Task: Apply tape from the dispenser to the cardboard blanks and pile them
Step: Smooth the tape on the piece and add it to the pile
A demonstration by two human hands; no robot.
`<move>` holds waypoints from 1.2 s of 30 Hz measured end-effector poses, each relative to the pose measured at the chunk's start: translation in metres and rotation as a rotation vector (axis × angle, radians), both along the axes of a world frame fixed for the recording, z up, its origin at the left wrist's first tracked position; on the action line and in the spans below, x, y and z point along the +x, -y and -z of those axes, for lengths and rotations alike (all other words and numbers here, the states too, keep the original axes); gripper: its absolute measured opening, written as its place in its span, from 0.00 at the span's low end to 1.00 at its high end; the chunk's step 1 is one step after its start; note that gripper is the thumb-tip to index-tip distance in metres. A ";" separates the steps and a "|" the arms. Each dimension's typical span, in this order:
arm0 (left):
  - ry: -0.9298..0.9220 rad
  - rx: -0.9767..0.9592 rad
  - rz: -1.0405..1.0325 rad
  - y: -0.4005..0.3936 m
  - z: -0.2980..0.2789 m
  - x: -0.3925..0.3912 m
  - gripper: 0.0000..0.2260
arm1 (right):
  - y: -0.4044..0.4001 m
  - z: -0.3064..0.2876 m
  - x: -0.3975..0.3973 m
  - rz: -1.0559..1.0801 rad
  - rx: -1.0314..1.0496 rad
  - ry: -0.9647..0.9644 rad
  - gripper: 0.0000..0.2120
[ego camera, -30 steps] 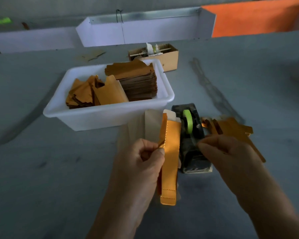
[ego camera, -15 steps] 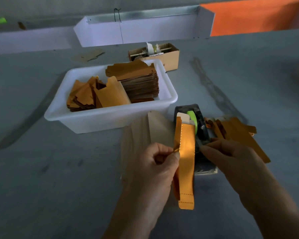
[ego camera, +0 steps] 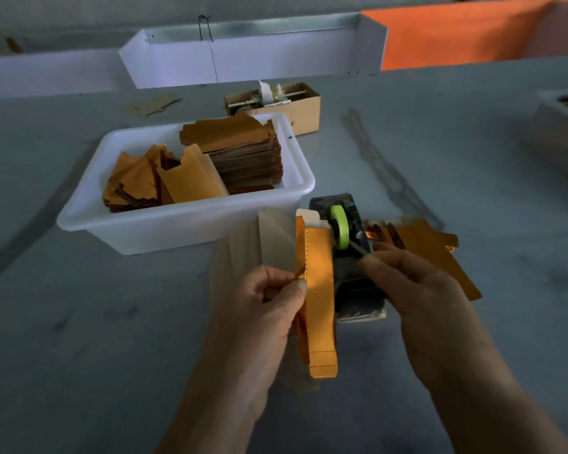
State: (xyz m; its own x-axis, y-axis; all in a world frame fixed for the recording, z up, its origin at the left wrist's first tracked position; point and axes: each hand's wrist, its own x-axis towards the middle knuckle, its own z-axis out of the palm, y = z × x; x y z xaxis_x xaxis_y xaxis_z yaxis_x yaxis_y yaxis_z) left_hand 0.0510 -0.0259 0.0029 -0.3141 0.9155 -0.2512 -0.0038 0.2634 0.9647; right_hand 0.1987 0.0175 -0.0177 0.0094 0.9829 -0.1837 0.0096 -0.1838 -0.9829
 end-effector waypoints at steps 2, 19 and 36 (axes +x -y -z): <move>-0.011 -0.002 0.003 0.000 0.000 0.000 0.05 | 0.004 0.002 0.002 0.027 0.048 0.085 0.06; -0.007 0.089 0.209 -0.013 0.002 0.021 0.07 | 0.026 0.026 -0.011 0.191 0.366 0.539 0.05; -0.046 0.006 0.231 -0.023 0.004 0.023 0.06 | 0.026 0.022 0.002 0.145 0.428 0.619 0.06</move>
State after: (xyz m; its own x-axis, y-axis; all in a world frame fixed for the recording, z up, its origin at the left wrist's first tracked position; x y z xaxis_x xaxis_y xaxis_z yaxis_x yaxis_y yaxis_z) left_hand 0.0741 -0.0028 -0.0016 -0.1066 0.9659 -0.2361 0.1000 0.2466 0.9639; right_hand 0.2003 -0.0085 -0.0399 0.1214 0.9483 0.2934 0.5865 0.1699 -0.7920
